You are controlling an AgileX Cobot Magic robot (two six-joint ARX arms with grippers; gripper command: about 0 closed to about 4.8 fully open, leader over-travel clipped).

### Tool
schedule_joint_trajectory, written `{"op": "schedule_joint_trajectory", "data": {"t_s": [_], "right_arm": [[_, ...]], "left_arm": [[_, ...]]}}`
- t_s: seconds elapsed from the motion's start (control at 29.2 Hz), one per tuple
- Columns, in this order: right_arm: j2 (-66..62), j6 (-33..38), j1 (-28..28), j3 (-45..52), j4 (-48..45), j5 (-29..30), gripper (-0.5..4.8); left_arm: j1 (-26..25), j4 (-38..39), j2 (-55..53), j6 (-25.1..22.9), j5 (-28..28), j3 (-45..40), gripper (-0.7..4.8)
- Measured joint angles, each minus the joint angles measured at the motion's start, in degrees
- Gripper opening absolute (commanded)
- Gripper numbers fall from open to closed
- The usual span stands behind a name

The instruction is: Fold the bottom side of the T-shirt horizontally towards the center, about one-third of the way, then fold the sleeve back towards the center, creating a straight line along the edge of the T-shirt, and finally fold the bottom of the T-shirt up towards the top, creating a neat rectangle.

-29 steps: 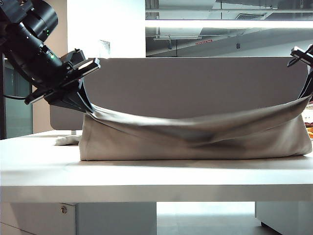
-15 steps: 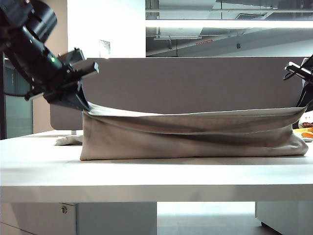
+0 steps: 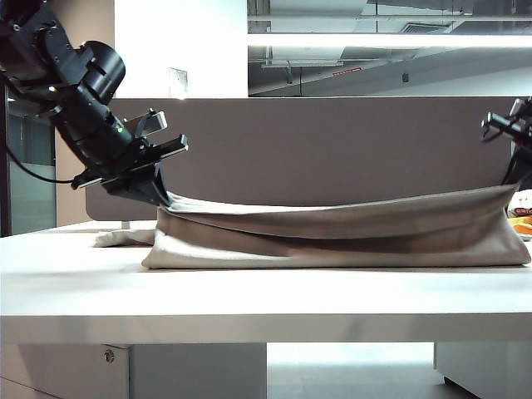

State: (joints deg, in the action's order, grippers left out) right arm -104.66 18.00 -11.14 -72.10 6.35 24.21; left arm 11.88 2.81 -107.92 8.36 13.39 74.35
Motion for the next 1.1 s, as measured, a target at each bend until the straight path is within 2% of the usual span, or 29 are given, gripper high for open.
{"op": "schedule_joint_trajectory", "data": {"t_s": [0.45, 0.48, 0.55, 0.58, 0.69, 0.72, 0.75, 0.82, 0.96, 1.06, 1.1], "right_arm": [[-4.6, 0.0, 0.0, -3.5, -1.9, 0.0, -0.03], [-4.8, 0.0, 0.0, -4.2, -1.9, 0.0, 0.07], [-5.0, 0.0, 0.0, -5.4, -1.9, 0.2, 0.85], [-5.0, 0.0, 0.0, -5.7, -2.0, 0.3, 1.31], [-5.0, 0.0, 0.0, -6.3, -2.4, 0.2, 3.19], [-5.0, 0.0, -0.1, -6.3, -2.4, 0.2, 3.58], [-5.0, 0.0, -0.1, -6.3, -2.3, 0.1, 4.02], [-5.2, 0.0, -0.1, -6.3, -2.4, 0.0, 4.45], [-5.4, -0.4, -0.1, -6.3, -1.8, 0.0, 4.42], [-5.4, -1.4, -0.1, -6.4, 0.5, 0.0, 4.37], [-5.4, -1.5, -0.2, -6.4, 1.6, 0.0, 4.20]], "left_arm": [[0.1, 0.4, -3.8, -1.6, -2.3, 3.8, -0.06], [0.1, 0.2, -4.0, -1.7, -2.3, 3.9, -0.06], [0.1, -0.1, -4.0, -1.9, -2.4, 3.9, 0.06], [0.1, -0.2, -4.0, -2.0, -2.5, 3.9, 0.44], [0.0, -0.7, -4.1, -2.2, -3.0, 3.9, 2.42], [0.0, -0.9, -4.1, -2.2, -3.2, 3.9, 3.30], [-0.1, -1.0, -4.1, -2.2, -3.7, 3.9, 3.96], [-0.1, -1.4, -4.1, -2.2, -4.7, 3.9, 4.79], [-0.1, -1.4, -4.0, -2.4, -5.6, 3.9, 4.79], [-0.1, 1.8, -3.7, -2.4, -5.7, 3.9, 4.79], [-0.1, 3.2, -3.5, -2.4, -5.7, 3.9, 4.79]]}}
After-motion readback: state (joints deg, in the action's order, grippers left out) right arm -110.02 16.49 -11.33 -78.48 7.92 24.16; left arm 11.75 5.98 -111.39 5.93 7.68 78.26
